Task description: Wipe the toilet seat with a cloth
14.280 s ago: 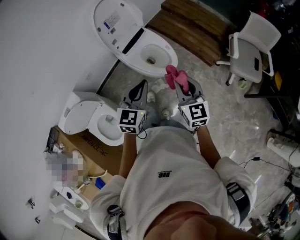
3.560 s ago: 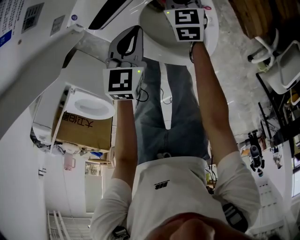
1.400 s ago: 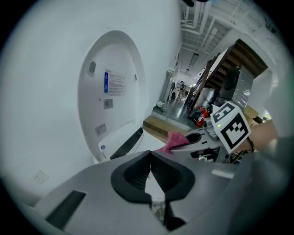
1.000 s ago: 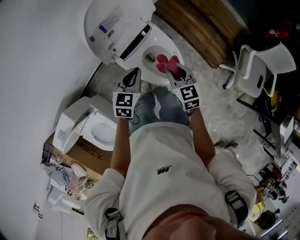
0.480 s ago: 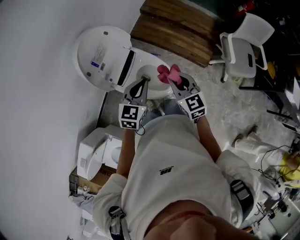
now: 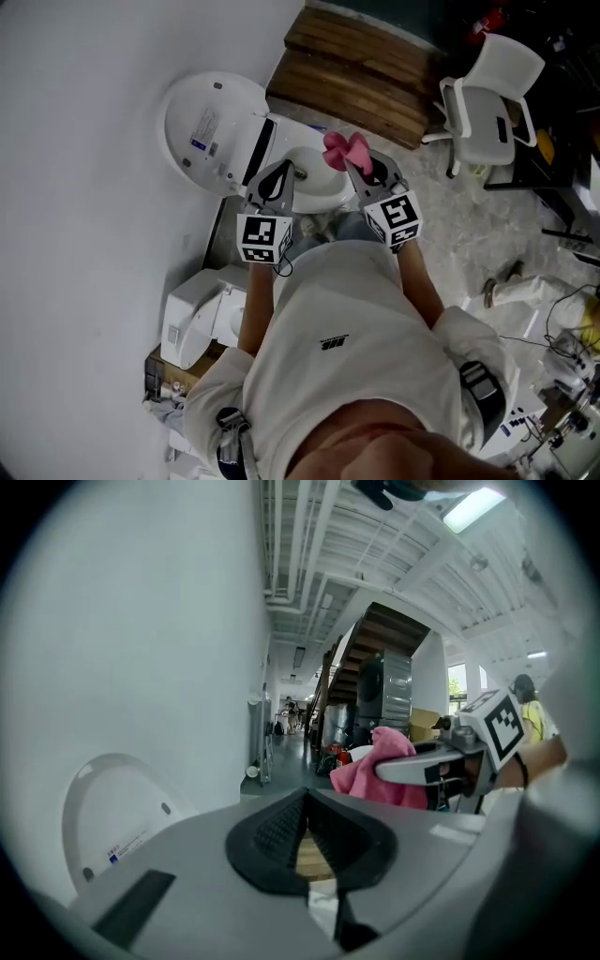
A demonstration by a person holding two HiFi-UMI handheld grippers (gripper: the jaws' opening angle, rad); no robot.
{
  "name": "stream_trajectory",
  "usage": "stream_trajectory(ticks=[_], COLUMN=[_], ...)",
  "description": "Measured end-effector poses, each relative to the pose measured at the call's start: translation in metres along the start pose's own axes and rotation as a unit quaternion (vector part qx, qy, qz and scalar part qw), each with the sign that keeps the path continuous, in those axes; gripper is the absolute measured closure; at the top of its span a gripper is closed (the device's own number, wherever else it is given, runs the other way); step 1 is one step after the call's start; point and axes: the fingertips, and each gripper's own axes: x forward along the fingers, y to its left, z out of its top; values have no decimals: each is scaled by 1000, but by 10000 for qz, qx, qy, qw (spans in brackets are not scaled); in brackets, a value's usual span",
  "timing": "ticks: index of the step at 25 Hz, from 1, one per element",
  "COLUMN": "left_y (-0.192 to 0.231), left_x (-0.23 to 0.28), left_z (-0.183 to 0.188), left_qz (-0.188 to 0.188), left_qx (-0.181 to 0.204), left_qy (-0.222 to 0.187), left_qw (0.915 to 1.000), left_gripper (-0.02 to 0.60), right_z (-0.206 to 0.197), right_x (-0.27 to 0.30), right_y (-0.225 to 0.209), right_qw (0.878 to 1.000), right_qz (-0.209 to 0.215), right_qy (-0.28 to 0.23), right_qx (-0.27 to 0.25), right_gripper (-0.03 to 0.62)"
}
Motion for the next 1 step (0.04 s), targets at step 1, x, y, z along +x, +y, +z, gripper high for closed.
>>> stream_trajectory(ticks=[1], left_y=[2], left_x=[-2], left_z=[1], left_qz=[36], left_qx=[8], left_qy=[-19], left_qw=[10000], left_gripper=[571], right_z=[2], right_x=[-1], right_y=[0], right_qw=[10000], right_qz=[-14], right_qy=[-32], right_qx=[13], right_gripper=[546])
